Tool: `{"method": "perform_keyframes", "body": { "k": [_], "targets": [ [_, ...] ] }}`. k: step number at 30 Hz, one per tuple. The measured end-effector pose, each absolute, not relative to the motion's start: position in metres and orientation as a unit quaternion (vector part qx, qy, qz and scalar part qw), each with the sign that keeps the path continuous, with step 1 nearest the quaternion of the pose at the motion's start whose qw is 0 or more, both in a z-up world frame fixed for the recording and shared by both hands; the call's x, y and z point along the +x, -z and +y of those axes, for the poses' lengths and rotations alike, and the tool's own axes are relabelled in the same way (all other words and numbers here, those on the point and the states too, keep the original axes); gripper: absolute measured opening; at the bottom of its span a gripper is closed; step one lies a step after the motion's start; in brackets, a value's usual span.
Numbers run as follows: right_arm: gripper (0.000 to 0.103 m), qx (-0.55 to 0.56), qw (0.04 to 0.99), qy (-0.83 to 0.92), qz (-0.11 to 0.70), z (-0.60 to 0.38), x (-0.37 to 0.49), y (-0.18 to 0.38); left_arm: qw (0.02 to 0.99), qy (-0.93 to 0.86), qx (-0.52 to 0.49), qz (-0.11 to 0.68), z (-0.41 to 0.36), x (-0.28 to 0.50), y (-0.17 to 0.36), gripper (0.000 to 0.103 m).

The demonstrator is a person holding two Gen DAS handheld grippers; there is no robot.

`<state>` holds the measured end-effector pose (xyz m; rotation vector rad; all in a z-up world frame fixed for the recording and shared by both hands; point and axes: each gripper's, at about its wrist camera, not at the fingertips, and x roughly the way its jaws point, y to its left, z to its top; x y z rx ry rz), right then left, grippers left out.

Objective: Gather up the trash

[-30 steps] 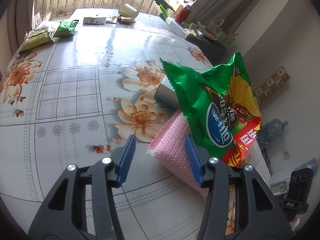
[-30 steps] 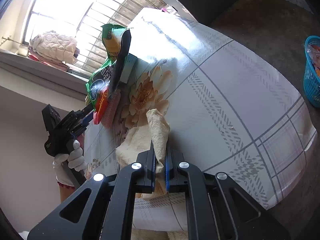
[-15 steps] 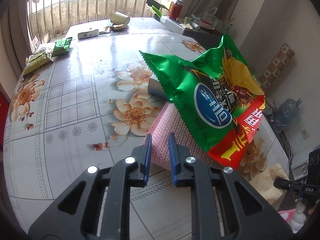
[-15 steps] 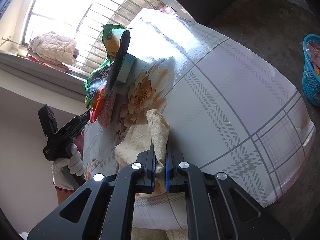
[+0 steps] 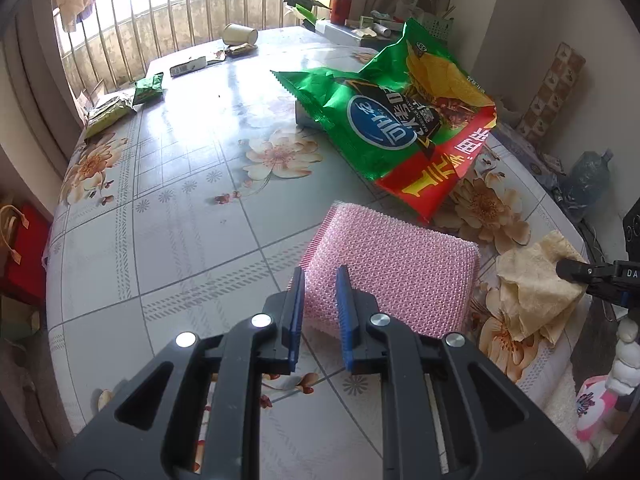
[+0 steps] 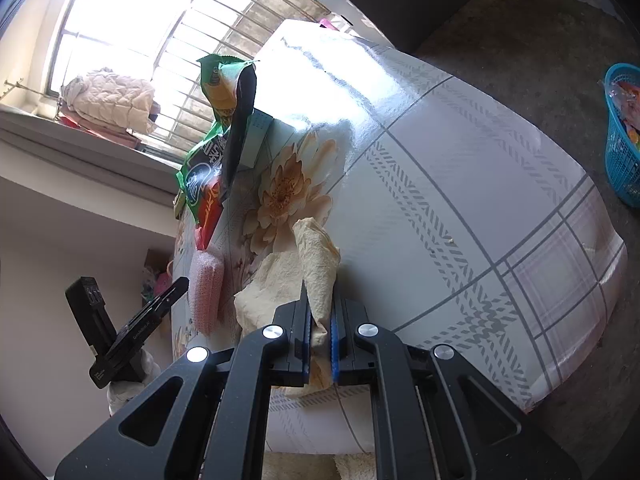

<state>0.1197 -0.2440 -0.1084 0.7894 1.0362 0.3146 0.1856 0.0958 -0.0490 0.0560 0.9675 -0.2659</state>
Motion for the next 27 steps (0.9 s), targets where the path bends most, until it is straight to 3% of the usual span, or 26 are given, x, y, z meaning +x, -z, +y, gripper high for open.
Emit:
{"method": "perform_keyframes", "body": {
  "k": [7, 13, 15, 17, 20, 27],
  "targets": [
    [0.008, 0.366, 0.788, -0.142, 0.474, -0.247, 0.118, 0.105, 0.865, 0.119, -0.024, 0.486, 0.116, 0.156, 0.049, 0.015],
    [0.010, 0.357, 0.806, -0.134, 0.453, -0.251, 0.114, 0.095, 0.842, 0.137, -0.094, 0.513, 0.130, 0.137, 0.053, 0.023],
    [0.021, 0.357, 0.809, -0.125, 0.450, -0.254, 0.113, 0.093, 0.834, 0.145, -0.112, 0.520, 0.132, 0.131, 0.056, 0.028],
    [0.043, 0.359, 0.814, -0.111, 0.444, -0.258, 0.111, 0.091, 0.827, 0.152, -0.127, 0.526, 0.134, 0.124, 0.058, 0.032],
    [0.045, 0.361, 0.818, -0.097, 0.437, -0.262, 0.109, 0.090, 0.808, 0.177, -0.150, 0.541, 0.134, 0.114, 0.065, 0.037],
    [0.046, 0.368, 0.817, -0.093, 0.435, -0.264, 0.107, 0.093, 0.763, 0.242, -0.190, 0.568, 0.124, 0.096, 0.075, 0.039]
  ]
}}
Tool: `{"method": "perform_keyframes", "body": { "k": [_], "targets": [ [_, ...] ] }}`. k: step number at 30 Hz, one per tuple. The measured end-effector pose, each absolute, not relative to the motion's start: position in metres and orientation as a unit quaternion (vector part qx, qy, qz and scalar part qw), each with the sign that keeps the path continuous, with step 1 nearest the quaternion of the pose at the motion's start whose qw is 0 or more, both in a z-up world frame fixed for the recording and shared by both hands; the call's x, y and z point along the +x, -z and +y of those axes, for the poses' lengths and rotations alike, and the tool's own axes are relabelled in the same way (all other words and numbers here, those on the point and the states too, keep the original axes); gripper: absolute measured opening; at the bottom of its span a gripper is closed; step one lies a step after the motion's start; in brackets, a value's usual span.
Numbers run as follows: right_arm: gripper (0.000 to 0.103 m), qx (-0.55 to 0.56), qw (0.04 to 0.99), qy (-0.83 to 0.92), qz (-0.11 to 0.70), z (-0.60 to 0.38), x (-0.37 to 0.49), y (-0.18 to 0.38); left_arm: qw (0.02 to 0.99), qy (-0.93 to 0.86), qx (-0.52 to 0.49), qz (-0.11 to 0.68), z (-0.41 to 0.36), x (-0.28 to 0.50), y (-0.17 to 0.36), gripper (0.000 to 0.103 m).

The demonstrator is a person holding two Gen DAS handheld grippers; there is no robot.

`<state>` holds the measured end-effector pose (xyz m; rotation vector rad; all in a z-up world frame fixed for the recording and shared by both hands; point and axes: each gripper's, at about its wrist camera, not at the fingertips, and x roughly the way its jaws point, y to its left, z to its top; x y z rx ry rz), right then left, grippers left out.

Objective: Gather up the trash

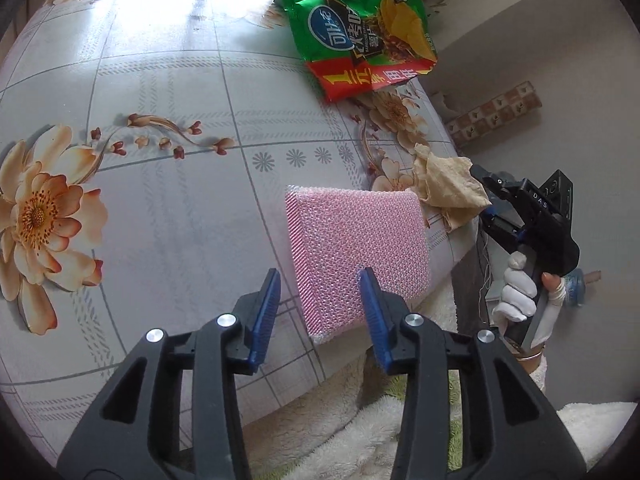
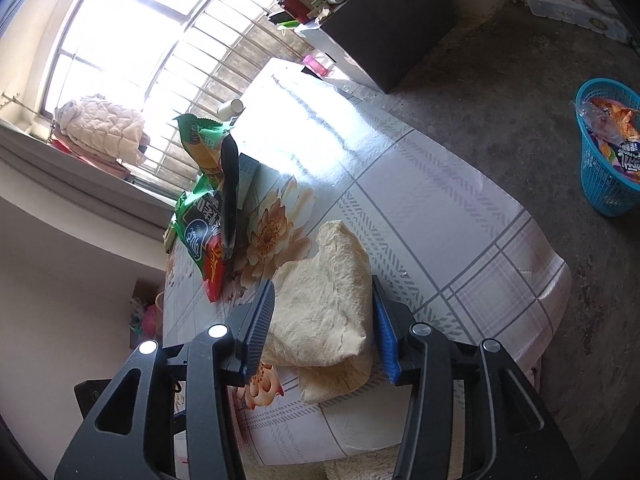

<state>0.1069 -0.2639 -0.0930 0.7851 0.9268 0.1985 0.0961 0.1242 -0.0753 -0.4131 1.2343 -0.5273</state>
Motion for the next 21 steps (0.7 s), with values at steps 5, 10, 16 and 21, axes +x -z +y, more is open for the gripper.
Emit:
{"method": "perform_keyframes", "body": {
  "k": [5, 10, 16, 21],
  "targets": [
    [0.046, 0.363, 0.819, -0.093, 0.434, -0.261, 0.107, 0.091, 0.793, 0.231, -0.154, 0.542, 0.122, 0.088, 0.066, 0.047],
    [0.046, 0.361, 0.820, -0.096, 0.433, -0.259, 0.107, 0.090, 0.851, 0.221, -0.079, 0.471, 0.120, 0.085, 0.035, 0.057],
    [0.046, 0.359, 0.819, -0.098, 0.436, -0.256, 0.109, 0.090, 0.870, 0.270, 0.117, 0.396, 0.067, 0.061, 0.012, 0.070],
    [0.046, 0.363, 0.818, -0.097, 0.437, -0.258, 0.108, 0.092, 0.848, 0.306, 0.280, 0.330, 0.021, 0.027, 0.028, 0.072]
  ]
}}
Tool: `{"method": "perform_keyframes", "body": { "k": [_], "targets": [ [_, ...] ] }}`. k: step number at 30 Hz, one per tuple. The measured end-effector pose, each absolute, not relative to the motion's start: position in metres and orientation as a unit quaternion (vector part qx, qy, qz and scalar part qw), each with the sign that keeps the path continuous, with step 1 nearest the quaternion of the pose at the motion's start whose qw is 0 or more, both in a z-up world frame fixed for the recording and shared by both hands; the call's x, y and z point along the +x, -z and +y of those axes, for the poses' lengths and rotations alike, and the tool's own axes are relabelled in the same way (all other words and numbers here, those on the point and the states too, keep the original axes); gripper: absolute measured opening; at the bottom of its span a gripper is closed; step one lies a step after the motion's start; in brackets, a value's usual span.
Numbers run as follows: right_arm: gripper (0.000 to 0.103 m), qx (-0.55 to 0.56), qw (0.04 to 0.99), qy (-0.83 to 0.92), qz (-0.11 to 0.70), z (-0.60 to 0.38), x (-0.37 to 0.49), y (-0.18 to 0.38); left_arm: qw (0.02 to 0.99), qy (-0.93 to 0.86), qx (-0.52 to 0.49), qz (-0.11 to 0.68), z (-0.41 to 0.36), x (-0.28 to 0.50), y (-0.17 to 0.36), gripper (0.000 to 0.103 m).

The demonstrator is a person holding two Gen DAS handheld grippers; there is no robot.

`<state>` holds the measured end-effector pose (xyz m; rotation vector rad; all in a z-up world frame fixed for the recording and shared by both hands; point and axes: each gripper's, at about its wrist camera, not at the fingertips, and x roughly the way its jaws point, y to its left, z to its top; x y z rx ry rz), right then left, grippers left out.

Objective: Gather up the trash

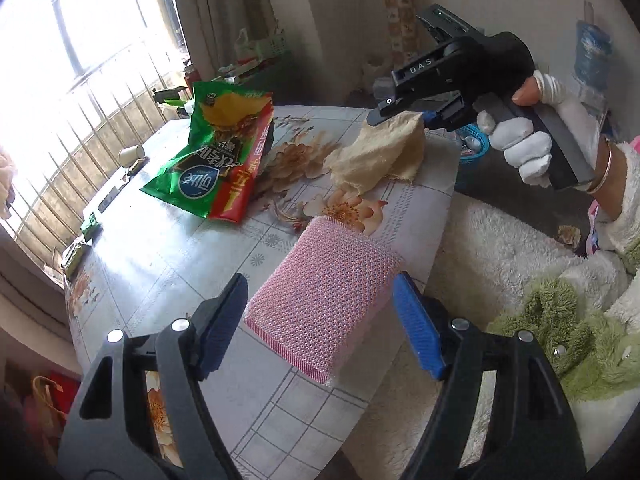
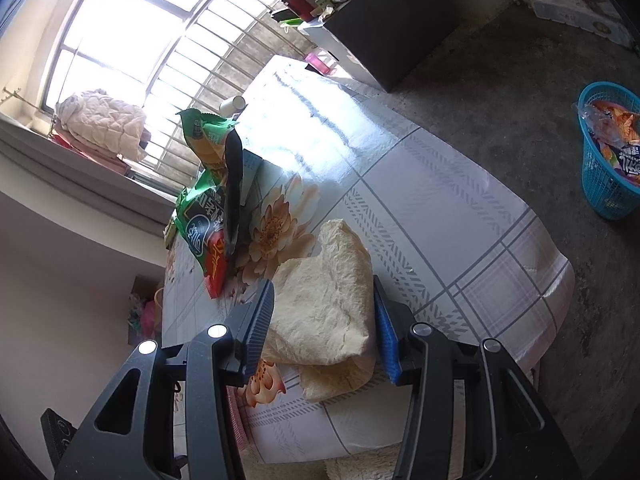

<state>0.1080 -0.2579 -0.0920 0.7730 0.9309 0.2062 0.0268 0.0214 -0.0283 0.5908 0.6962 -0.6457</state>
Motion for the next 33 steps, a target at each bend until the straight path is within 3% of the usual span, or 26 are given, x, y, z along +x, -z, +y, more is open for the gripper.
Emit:
{"method": "perform_keyframes", "body": {
  "k": [2, 5, 10, 18, 23, 33],
  "targets": [
    [0.046, 0.363, 0.817, -0.097, 0.437, -0.258, 0.108, 0.092, 0.834, 0.294, 0.330, 0.331, 0.009, 0.026, 0.044, 0.072],
    [0.046, 0.363, 0.817, -0.098, 0.437, -0.258, 0.108, 0.092, 0.834, 0.269, 0.319, 0.360, 0.006, 0.042, 0.057, 0.072],
    [0.046, 0.367, 0.816, -0.100, 0.435, -0.261, 0.108, 0.093, 0.862, 0.228, 0.186, 0.413, 0.013, 0.081, 0.057, 0.072],
    [0.047, 0.372, 0.810, -0.108, 0.440, -0.258, 0.106, 0.097, 0.902, 0.119, -0.049, 0.412, 0.059, 0.129, 0.043, 0.072],
    [0.050, 0.377, 0.807, -0.117, 0.439, -0.256, 0.107, 0.098, 0.897, 0.113, -0.113, 0.413, 0.096, 0.153, 0.034, 0.072],
    [0.050, 0.386, 0.802, -0.121, 0.439, -0.262, 0.106, 0.101, 0.810, 0.166, -0.239, 0.510, 0.136, 0.164, 0.074, 0.073]
  ]
}}
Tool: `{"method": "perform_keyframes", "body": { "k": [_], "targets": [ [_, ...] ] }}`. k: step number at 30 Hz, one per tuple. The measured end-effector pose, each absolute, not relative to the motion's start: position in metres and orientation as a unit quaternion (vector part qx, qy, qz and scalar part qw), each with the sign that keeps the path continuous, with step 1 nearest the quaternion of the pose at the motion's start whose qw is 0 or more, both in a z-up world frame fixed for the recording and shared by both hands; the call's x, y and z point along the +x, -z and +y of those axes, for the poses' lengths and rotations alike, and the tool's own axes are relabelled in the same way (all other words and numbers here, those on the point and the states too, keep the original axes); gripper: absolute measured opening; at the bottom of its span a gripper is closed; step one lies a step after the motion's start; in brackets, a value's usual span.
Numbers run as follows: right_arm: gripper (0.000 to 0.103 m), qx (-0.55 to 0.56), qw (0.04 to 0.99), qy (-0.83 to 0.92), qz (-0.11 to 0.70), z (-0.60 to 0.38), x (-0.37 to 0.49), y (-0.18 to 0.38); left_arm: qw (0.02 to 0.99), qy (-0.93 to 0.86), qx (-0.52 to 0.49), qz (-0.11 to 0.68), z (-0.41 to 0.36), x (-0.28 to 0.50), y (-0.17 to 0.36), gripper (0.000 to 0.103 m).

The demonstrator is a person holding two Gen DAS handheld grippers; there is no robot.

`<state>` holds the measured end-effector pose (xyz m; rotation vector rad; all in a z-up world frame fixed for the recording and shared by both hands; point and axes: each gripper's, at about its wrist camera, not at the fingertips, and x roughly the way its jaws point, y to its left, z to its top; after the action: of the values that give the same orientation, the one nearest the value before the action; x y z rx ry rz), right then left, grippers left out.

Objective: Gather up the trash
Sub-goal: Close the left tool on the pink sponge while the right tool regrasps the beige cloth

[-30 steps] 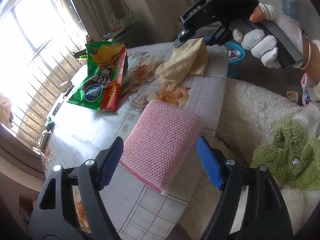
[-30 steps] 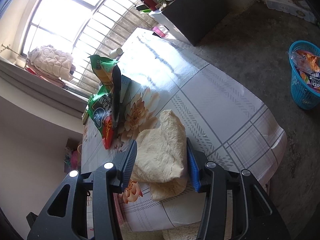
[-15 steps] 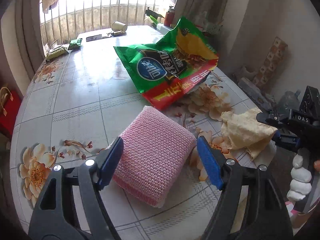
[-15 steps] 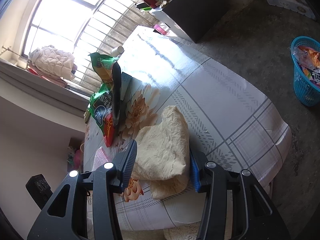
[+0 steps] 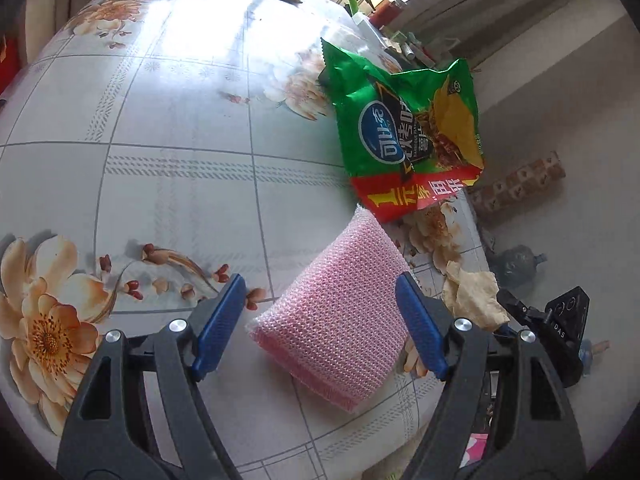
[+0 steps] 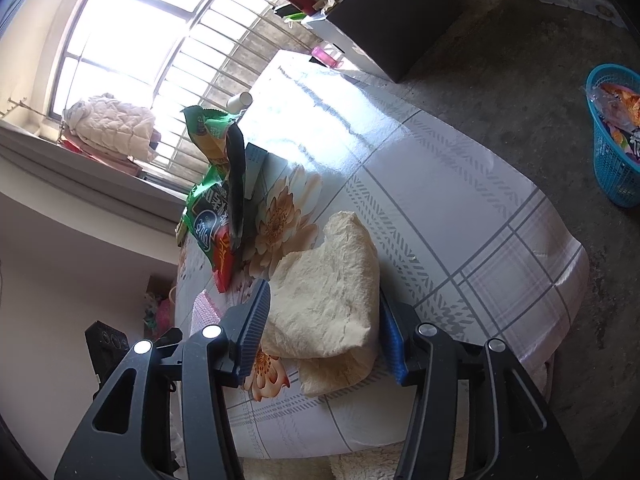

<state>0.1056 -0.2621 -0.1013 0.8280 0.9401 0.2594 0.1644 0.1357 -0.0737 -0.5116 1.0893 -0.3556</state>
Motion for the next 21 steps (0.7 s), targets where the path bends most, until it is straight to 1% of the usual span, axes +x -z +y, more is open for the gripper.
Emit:
{"method": "perform_keyframes", "body": {
  "k": [4, 6, 8, 10, 12, 16, 21],
  "targets": [
    [0.053, 0.390, 0.800, -0.124, 0.438, -0.262, 0.107, 0.102, 0.785, 0.211, -0.258, 0.522, 0.128, 0.146, 0.078, 0.073],
    [0.053, 0.389, 0.800, -0.125, 0.439, -0.261, 0.107, 0.102, 0.779, 0.232, -0.269, 0.517, 0.127, 0.137, 0.075, 0.073],
    [0.053, 0.389, 0.800, -0.125, 0.440, -0.260, 0.107, 0.102, 0.785, 0.240, -0.260, 0.508, 0.124, 0.131, 0.068, 0.073],
    [0.054, 0.389, 0.800, -0.126, 0.440, -0.260, 0.107, 0.101, 0.799, 0.239, -0.230, 0.502, 0.119, 0.128, 0.061, 0.073],
    [0.058, 0.392, 0.799, -0.127, 0.438, -0.260, 0.105, 0.100, 0.817, 0.220, -0.188, 0.498, 0.112, 0.128, 0.056, 0.077],
    [0.067, 0.401, 0.799, -0.123, 0.431, -0.263, 0.102, 0.098, 0.846, 0.178, -0.118, 0.488, 0.096, 0.134, 0.052, 0.081],
    [0.068, 0.398, 0.807, -0.117, 0.421, -0.265, 0.098, 0.093, 0.860, 0.159, -0.091, 0.476, 0.084, 0.142, 0.046, 0.083]
  ]
}}
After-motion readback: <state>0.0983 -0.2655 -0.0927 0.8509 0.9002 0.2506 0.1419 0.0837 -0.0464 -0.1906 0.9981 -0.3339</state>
